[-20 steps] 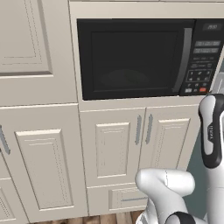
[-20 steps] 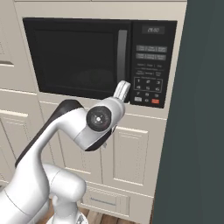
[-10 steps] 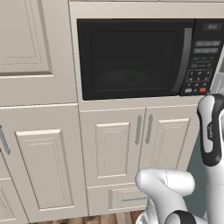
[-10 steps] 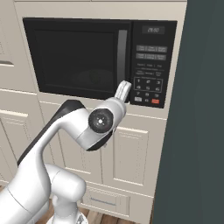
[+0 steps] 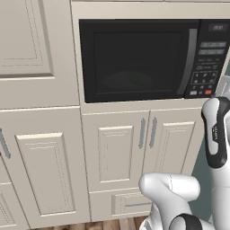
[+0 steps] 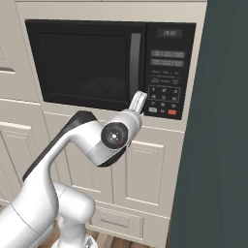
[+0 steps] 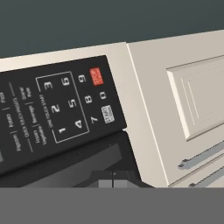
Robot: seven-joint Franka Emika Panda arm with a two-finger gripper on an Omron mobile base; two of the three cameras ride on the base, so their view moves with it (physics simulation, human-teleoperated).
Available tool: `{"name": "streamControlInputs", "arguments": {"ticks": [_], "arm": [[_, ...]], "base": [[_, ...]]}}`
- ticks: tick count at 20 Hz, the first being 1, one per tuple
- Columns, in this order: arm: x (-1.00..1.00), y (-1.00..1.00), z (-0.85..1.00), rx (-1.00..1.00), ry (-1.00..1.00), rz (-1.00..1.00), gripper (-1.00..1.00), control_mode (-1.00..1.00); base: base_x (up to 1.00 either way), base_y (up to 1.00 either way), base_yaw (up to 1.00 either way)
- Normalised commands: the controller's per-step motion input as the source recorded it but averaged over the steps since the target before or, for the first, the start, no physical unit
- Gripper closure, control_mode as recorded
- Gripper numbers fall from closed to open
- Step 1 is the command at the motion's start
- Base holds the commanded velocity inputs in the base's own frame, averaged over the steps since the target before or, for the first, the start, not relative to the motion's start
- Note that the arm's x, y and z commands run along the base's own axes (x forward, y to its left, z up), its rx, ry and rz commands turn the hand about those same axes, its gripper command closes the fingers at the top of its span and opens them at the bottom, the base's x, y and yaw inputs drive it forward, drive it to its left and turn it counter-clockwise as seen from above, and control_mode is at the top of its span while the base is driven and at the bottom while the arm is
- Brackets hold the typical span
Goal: Pick the corn from the counter and place it in the microwave. Then turn on the microwave.
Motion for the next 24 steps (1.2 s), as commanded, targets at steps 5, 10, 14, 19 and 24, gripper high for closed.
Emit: {"name": "streamControlInputs", "arguments": {"ticks": [5,10,14,19,24], "arm": [[0.1,-0.02,-0.03,0.0,0.0,0.0,1.0,-1.0],[0.11,-0.03,-0.04,0.0,0.0,0.0,1.0,-1.0],[0.11,-0.05,-0.05,0.0,0.0,0.0,1.0,-1.0],[0.12,-0.03,-0.03,0.0,0.0,0.0,1.0,-1.0],[0.13,-0.03,-0.02,0.0,0.0,0.0,1.0,-1.0]], "base": [[0.0,0.0,0.0],[0.0,0.0,0.0],[0.0,0.0,0.0],[0.0,0.0,0.0],[0.0,0.0,0.0]]}}
